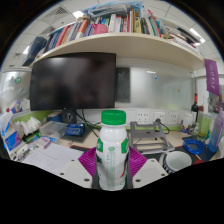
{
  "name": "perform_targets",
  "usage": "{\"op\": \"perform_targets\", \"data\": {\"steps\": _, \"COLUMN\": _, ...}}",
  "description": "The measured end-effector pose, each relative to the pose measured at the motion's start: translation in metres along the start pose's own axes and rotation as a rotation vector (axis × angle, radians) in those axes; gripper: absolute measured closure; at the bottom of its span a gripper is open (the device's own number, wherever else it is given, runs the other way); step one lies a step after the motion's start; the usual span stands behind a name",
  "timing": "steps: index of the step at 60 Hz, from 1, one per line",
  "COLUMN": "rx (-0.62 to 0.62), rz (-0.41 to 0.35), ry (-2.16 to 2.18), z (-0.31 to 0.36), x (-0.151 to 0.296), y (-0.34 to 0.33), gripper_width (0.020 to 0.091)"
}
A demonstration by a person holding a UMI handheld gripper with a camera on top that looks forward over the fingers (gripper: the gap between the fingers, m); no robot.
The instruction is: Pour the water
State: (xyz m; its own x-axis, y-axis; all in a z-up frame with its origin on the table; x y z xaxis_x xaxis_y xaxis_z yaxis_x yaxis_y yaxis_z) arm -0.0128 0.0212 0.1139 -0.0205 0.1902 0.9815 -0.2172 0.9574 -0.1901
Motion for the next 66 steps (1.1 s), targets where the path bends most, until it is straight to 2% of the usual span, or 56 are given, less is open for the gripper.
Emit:
{"op": "perform_targets", "data": {"steps": 4, "rx": 0.032, "rz": 0.010, "ry": 0.113, "z": 0.007, "x": 0.010, "y": -0.004, "gripper_width": 0.0700}}
{"op": "perform_targets", "data": {"steps": 10, "rx": 0.047, "rz": -0.029, "ry": 0.361, "z": 0.004, "x": 0.032, "y": -0.012, "gripper_width": 0.0700}}
{"op": "perform_targets", "data": {"steps": 18, "rx": 0.061, "rz": -0.115, "ry": 0.779, "z": -0.010, "x": 0.066, "y": -0.026, "gripper_width": 0.0701}}
{"op": "perform_targets", "data": {"steps": 23, "rx": 0.068, "rz": -0.174, "ry": 1.034, "z": -0.028, "x": 0.074, "y": -0.034, "gripper_width": 0.0701}}
{"op": "perform_targets", "data": {"steps": 29, "rx": 0.057, "rz": -0.205, "ry": 1.234, "z": -0.047, "x": 0.077, "y": -0.041, "gripper_width": 0.0701}}
{"op": "perform_targets", "data": {"steps": 40, "rx": 0.087, "rz": -0.179, "ry": 1.534, "z": -0.060, "x": 0.064, "y": -0.038, "gripper_width": 0.0702}}
{"op": "perform_targets", "data": {"steps": 52, "rx": 0.057, "rz": -0.138, "ry": 1.771, "z": -0.069, "x": 0.038, "y": -0.033, "gripper_width": 0.0701}}
{"op": "perform_targets", "data": {"steps": 66, "rx": 0.040, "rz": -0.083, "ry": 1.847, "z": -0.070, "x": 0.025, "y": -0.031, "gripper_width": 0.0702}}
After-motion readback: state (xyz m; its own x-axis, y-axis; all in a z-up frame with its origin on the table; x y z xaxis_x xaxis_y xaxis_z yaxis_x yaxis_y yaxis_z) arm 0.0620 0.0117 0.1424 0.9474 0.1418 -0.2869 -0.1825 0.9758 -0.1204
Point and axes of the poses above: the point between the fingertips, and its own axes, seen from behind it with the camera up: z to the left, x up, y forward, the way the camera looks, the point moved 3 cm from there along -y, backward, against the way the camera looks, and after that the axes turned 5 degrees about x, right-handed, at the moved point
